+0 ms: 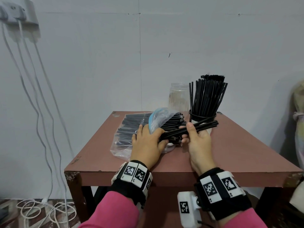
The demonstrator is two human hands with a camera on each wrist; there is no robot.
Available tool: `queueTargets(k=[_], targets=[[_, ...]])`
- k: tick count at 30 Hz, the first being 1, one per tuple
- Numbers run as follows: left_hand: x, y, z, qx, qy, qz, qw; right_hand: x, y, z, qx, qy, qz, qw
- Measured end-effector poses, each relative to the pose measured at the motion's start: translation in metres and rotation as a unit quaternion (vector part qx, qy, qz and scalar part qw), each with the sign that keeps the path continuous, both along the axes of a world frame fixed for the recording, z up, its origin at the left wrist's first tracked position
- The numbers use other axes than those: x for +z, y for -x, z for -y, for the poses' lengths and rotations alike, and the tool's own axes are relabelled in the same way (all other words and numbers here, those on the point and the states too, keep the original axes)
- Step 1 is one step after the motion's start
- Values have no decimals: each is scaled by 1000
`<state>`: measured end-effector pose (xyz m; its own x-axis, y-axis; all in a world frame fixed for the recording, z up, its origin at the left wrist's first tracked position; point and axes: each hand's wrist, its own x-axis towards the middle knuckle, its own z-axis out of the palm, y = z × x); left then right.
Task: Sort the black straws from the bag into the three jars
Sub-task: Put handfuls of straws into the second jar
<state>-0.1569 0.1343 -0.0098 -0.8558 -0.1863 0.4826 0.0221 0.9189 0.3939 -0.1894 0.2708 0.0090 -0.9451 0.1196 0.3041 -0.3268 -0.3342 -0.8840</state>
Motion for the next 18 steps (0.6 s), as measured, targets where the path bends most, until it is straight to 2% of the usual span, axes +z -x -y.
queueTargets(k=[6,18], targets=[[-1,2,1,-1,-4,-2,1000,10,12,-27,-46,-76,-19,996],[0,1,1,-2,-18,-1,1000,53,20,-81,-60,-133,-55,988]])
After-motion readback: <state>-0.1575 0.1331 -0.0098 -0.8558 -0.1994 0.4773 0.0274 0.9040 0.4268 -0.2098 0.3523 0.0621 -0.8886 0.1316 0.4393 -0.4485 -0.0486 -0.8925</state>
